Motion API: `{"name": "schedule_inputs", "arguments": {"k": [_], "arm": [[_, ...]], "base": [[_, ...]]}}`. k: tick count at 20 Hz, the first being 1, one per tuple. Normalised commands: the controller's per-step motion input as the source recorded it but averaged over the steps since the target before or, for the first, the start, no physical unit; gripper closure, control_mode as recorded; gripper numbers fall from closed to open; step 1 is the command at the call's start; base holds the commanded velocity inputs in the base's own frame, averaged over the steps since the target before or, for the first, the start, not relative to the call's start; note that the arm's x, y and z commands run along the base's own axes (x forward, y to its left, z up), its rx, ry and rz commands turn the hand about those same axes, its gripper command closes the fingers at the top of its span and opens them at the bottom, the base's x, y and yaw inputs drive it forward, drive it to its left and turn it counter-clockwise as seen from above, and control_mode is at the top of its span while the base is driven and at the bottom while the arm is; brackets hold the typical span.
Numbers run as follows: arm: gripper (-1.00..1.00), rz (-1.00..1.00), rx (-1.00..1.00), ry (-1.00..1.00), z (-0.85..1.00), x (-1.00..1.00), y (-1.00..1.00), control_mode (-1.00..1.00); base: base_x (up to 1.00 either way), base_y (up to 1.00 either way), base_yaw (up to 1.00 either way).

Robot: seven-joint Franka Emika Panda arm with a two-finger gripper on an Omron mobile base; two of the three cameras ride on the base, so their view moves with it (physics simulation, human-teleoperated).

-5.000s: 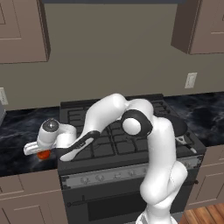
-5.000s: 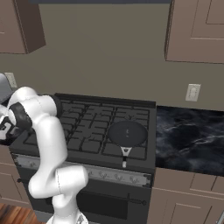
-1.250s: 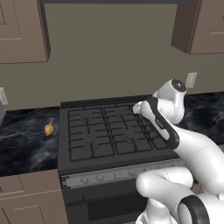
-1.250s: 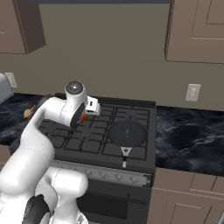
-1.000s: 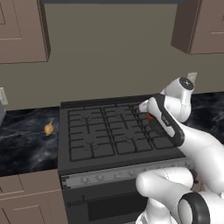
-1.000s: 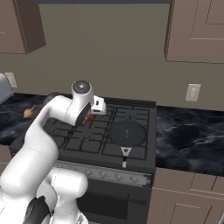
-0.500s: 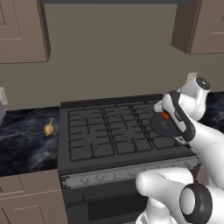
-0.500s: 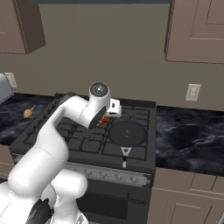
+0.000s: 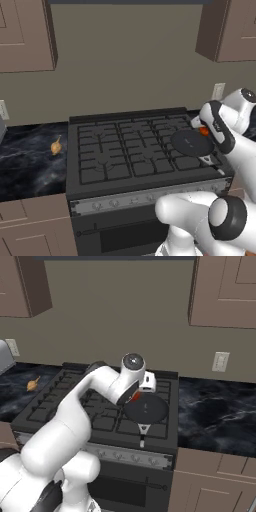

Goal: Place the pan on the front right burner on the stove. Then place the tomato and the onion in the pan and turn on the front right burner.

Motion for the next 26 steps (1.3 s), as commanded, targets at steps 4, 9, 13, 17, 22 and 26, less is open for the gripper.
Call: {"name": "schedule_inputs", "arguments": {"k": [4, 9, 13, 17, 22, 26], "arm": [[1.0, 0.0, 0.0, 0.0, -0.19, 0.11, -0.04, -1.0], [1.0, 0.0, 0.0, 0.0, -0.3, 0.19, -0.01, -1.0], [1.0, 0.0, 0.0, 0.0, -0.23, 0.14, -0.01, -1.0], [1.0, 0.0, 0.0, 0.0, -0.13, 0.11, -0.03, -1.0], [1.0, 0.0, 0.0, 0.0, -0.14, 0.17, -0.08, -1.0], [1.0, 0.0, 0.0, 0.0, -0.23, 0.21, -0.11, -1.0]], "base": [[0.0, 0.0, 0.0], [0.0, 0.0, 0.0], [0.0, 0.0, 0.0], [0.0, 0.0, 0.0], [0.0, 0.0, 0.0], [0.0, 0.0, 0.0]]}}
